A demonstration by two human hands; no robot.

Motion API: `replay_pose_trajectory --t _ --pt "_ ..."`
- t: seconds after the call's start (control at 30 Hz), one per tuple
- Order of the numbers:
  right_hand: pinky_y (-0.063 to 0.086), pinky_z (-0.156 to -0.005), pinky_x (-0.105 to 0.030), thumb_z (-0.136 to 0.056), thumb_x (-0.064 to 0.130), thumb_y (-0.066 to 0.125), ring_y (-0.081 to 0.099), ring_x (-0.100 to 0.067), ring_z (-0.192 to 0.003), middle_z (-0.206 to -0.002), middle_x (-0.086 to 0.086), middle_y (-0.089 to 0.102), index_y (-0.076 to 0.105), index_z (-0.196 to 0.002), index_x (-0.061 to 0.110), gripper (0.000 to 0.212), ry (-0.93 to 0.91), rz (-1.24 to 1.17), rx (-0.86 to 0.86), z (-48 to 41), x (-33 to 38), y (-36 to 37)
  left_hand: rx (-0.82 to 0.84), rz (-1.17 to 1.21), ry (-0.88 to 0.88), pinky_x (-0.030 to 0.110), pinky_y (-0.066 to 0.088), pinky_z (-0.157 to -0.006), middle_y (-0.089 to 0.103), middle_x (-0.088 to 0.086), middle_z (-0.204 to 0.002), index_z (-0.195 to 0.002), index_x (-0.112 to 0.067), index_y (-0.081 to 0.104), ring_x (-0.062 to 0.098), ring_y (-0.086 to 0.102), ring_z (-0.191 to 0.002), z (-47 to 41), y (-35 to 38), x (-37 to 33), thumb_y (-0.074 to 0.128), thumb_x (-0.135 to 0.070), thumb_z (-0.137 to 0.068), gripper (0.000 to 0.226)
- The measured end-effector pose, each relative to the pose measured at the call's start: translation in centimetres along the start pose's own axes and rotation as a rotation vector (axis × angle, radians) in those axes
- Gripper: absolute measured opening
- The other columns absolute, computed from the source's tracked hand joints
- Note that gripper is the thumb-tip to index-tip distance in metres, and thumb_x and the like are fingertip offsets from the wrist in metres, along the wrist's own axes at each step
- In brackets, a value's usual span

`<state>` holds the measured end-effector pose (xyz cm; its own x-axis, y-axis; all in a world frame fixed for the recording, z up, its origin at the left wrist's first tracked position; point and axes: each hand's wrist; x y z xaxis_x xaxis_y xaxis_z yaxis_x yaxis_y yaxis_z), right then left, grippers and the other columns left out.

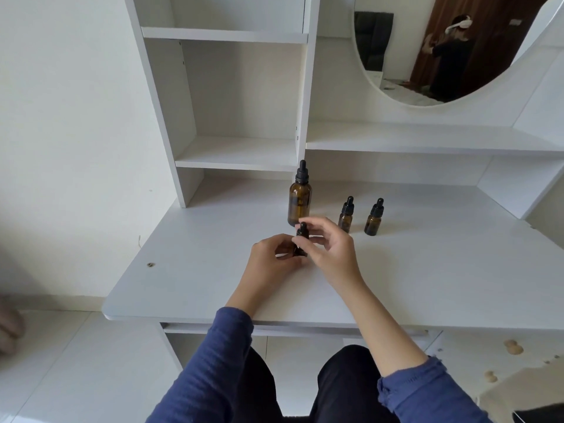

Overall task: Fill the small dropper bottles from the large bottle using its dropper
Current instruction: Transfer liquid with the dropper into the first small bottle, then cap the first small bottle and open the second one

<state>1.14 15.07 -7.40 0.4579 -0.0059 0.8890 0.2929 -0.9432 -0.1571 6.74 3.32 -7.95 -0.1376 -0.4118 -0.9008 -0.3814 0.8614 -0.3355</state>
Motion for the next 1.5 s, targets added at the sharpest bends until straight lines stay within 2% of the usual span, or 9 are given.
replay_pose_trajectory --t 0.1,0.27,0.4,0.5,0.63,0.8,1.03,1.23,1.5 --pt "0.049 -0.082 -0.019 -0.073 0.015 0.077 0.061 -0.006 -0.088 -0.095 0.006 0.064 0.065 -0.101 0.019 0.031 -0.041 0.077 -0.016 0.0 -0.1 0.0 0.013 -0.016 0.012 0.01 0.051 -0.072 0.073 0.0 -0.088 -0.094 -0.01 0.07 0.003 0.067 -0.081 0.0 0.0 0.1 0.074 -0.012 -0.075 0.019" --pt "0.047 -0.093 -0.02 -0.091 0.008 0.052 0.061 -0.01 -0.106 -0.109 -0.002 0.068 0.061 -0.114 0.012 0.025 -0.036 -0.08 0.056 0.4 -0.2 -0.4 0.024 0.037 -0.05 0.006 0.048 -0.071 0.072 0.003 -0.091 -0.097 -0.008 0.069 0.004 0.066 -0.084 -0.1 0.1 0.3 0.076 -0.008 -0.073 0.024" --pt "0.051 -0.086 -0.025 -0.083 0.009 0.064 0.064 -0.01 -0.093 -0.099 -0.002 0.068 0.064 -0.107 0.015 0.025 -0.03 -0.037 -0.005 0.4 -0.3 -0.1 0.024 0.032 -0.043 0.005 0.047 -0.07 0.071 0.002 -0.089 -0.096 -0.007 0.069 -0.003 0.065 -0.079 0.0 0.0 0.2 0.075 -0.008 -0.074 0.023" --pt "0.049 -0.085 -0.02 -0.077 0.017 0.067 0.062 -0.009 -0.091 -0.097 0.002 0.065 0.063 -0.107 0.015 0.03 -0.082 0.021 -0.034 0.4 -0.3 -0.1 0.023 0.005 -0.022 0.006 0.047 -0.07 0.071 0.001 -0.086 -0.093 -0.008 0.07 0.0 0.065 -0.079 0.1 0.0 0.0 0.075 -0.01 -0.074 0.019" --pt "0.048 -0.091 -0.02 -0.085 0.006 0.057 0.062 -0.009 -0.101 -0.106 -0.003 0.068 0.06 -0.115 0.014 0.031 -0.096 -0.001 0.039 0.7 -0.2 -0.2 0.034 0.017 -0.033 0.004 0.046 -0.067 0.07 -0.004 -0.083 -0.094 -0.008 0.07 -0.007 0.063 -0.075 0.2 0.1 0.0 0.075 -0.009 -0.074 0.021" --pt "0.051 -0.085 -0.019 -0.08 0.0 0.063 0.066 -0.009 -0.089 -0.096 -0.003 0.07 0.064 -0.105 0.016 0.03 -0.138 0.041 -0.007 0.5 -0.2 -0.1 0.03 -0.014 -0.02 0.005 0.047 -0.069 0.069 -0.004 -0.081 -0.092 -0.01 0.07 -0.007 0.063 -0.074 0.2 0.0 0.0 0.076 -0.01 -0.074 0.019" --pt "0.052 -0.079 -0.027 -0.074 0.007 0.073 0.061 -0.009 -0.08 -0.086 0.004 0.066 0.063 -0.094 0.016 0.025 -0.113 0.094 -0.049 0.2 -0.6 0.1 0.011 -0.037 0.001 0.006 0.048 -0.07 0.072 0.002 -0.085 -0.09 -0.009 0.071 0.009 0.067 -0.082 0.2 0.0 -0.1 0.076 -0.01 -0.072 0.019" --pt "0.043 -0.073 -0.008 -0.074 0.012 0.075 0.055 0.002 -0.076 -0.084 0.002 0.061 0.058 -0.091 0.01 0.024 -0.163 0.208 -0.093 0.1 -0.7 0.6 -0.025 -0.065 0.016 0.003 0.046 -0.069 0.072 -0.001 -0.084 -0.09 -0.013 0.071 0.003 0.067 -0.081 0.3 0.2 -0.3 0.073 -0.012 -0.073 0.017" --pt "0.046 -0.076 -0.01 -0.077 0.014 0.073 0.061 -0.012 -0.079 -0.088 -0.004 0.067 0.06 -0.097 0.009 0.025 -0.252 0.29 -0.129 0.2 -0.9 0.6 -0.007 -0.075 0.038 0.003 0.046 -0.071 0.07 -0.004 -0.084 -0.093 -0.015 0.07 -0.001 0.064 -0.081 0.5 0.2 -0.3 0.068 -0.01 -0.078 0.016"
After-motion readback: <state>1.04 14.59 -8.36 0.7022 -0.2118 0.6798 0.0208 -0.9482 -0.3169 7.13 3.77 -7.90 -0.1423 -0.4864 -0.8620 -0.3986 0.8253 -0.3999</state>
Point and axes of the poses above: each hand's wrist, its own z-axis away from the middle knuckle, its own y-axis out of the palm, x = y × z
